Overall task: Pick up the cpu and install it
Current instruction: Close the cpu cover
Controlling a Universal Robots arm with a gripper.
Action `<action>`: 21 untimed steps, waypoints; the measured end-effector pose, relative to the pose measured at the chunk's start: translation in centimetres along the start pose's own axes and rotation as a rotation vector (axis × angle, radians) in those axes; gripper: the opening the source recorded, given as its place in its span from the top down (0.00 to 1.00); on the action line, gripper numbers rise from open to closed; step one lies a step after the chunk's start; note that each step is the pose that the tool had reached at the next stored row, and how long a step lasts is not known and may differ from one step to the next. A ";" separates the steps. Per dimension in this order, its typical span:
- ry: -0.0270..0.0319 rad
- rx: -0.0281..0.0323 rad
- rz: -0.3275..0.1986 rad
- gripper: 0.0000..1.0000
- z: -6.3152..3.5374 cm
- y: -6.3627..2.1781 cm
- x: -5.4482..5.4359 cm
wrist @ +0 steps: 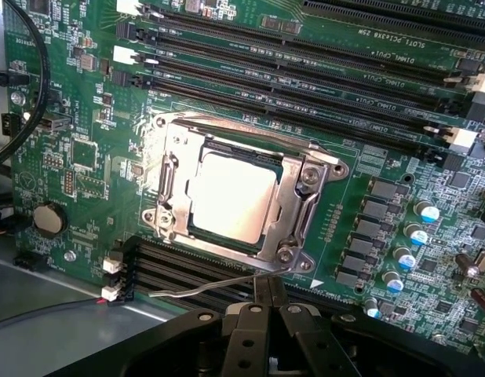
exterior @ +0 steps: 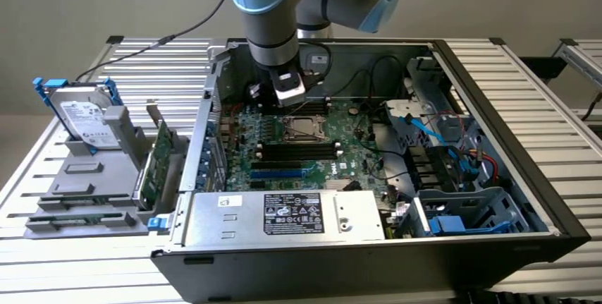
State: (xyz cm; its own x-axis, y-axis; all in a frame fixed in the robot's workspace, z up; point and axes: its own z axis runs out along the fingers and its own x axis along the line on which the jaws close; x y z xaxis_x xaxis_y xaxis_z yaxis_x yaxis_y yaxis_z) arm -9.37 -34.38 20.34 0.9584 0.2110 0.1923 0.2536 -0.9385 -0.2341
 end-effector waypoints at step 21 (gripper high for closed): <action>0.0000 0.0001 0.000 0.89 0.44 0.27 0.7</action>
State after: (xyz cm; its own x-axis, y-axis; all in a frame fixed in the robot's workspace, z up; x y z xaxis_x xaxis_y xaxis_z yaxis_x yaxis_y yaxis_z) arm -8.61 -34.38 19.99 0.9584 0.2111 0.1923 0.2537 -0.9385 -0.2342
